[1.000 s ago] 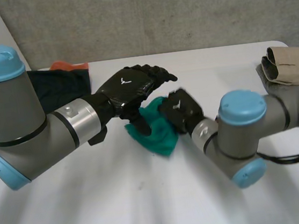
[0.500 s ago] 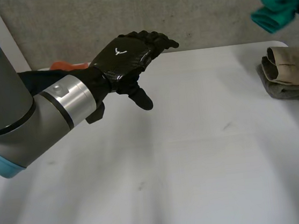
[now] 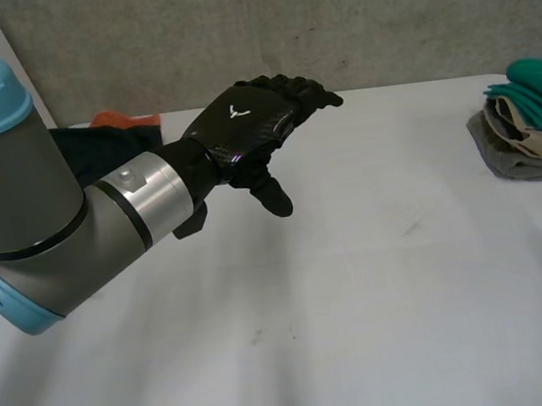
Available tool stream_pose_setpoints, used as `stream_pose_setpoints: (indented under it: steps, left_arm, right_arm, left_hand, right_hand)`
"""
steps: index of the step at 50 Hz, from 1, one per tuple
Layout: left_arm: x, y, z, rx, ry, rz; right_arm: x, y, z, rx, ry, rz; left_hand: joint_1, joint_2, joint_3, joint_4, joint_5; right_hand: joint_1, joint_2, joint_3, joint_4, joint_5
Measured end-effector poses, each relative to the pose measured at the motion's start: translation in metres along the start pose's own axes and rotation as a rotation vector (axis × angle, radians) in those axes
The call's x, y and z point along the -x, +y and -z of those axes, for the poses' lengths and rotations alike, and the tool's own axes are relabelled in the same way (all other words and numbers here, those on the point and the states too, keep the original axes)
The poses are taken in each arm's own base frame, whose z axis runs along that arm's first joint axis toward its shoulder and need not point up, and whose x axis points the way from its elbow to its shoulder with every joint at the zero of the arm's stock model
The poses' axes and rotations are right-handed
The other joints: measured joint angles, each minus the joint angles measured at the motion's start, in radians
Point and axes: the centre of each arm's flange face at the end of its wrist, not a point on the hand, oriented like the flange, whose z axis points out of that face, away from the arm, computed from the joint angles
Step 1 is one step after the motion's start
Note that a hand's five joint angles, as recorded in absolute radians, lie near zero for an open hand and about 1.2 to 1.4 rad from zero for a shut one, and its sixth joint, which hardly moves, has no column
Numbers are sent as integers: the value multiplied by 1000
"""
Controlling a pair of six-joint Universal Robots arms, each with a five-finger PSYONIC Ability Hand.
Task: Fold the laundry.
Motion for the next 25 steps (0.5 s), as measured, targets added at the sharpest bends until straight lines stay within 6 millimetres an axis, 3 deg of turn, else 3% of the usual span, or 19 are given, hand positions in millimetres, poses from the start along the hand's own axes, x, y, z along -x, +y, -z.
stream_pose_setpoints:
  steps: [3, 13, 20, 25]
  left_arm:
    - [-4, -2, 0, -6, 9, -3]
    - [-16, -14, 5, -32, 36, -15]
    - [-23, -25, 10, -59, 49, -30]
    - [-25, -35, 14, -87, 49, -46]
  right_arm:
    - [2, -10, 2, 3, -4, -4]
    - [3, -38, 13, 82, 28, -31]
    - [-13, -76, 25, 215, 147, 94]
    - [-28, -119, 28, 234, 272, 280]
  left_hand:
    - [0, 0, 0, 0, 0]
    - [0, 0, 0, 0, 0]
    - [0, 0, 0, 0, 0]
    - [0, 0, 0, 0, 0]
  right_hand:
    - [-243, -260, -267, -272, -275]
    - [-260, -286, -299, -303, -296]
    - [-260, -286, -299, -303, -296]
    - [-260, -286, -299, -303, -297]
